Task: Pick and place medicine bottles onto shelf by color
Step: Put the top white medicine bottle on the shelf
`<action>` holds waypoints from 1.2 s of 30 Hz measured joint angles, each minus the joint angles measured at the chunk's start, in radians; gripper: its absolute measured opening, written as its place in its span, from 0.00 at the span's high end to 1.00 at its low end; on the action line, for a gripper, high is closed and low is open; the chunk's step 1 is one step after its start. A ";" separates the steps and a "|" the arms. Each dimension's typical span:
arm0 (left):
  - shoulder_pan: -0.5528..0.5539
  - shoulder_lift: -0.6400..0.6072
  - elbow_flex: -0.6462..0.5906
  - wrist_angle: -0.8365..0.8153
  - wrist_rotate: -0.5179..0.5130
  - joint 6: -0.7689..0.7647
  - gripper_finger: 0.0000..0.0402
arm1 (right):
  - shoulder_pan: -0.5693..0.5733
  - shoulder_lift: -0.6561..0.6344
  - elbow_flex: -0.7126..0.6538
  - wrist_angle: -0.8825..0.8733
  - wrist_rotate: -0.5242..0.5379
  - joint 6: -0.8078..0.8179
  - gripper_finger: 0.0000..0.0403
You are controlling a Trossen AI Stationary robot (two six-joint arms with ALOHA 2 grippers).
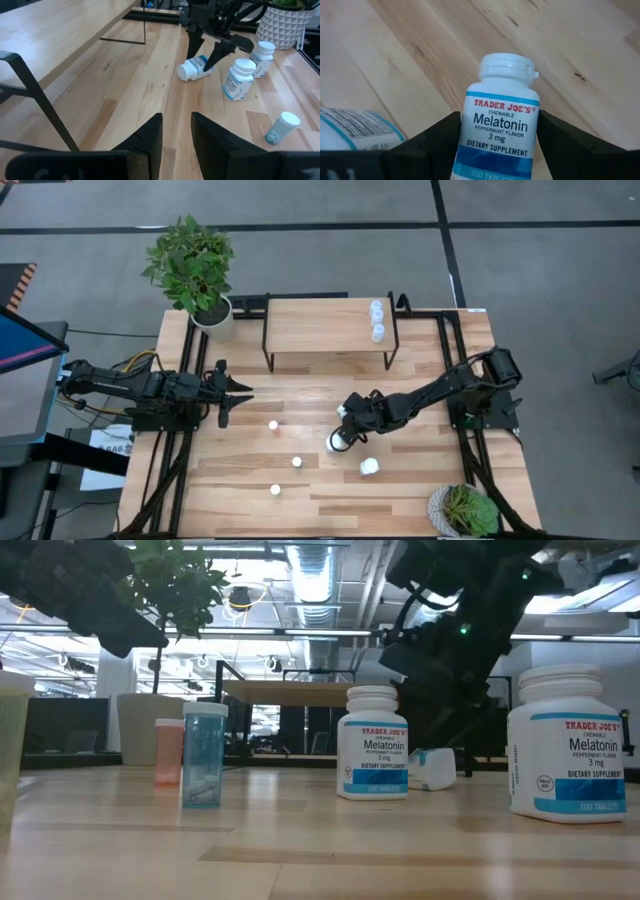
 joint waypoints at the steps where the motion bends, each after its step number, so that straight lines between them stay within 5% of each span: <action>1: 0.000 0.000 0.000 0.000 -0.001 0.000 0.78 | -0.003 0.000 -0.001 0.000 -0.004 0.000 0.34; 27: 0.000 0.000 0.000 -0.001 -0.001 -0.001 0.78 | -0.061 0.034 -0.002 -0.024 -0.090 -0.004 0.35; 36: 0.000 0.000 0.000 -0.001 -0.001 -0.001 0.78 | -0.056 0.015 0.008 -0.017 -0.091 -0.042 0.51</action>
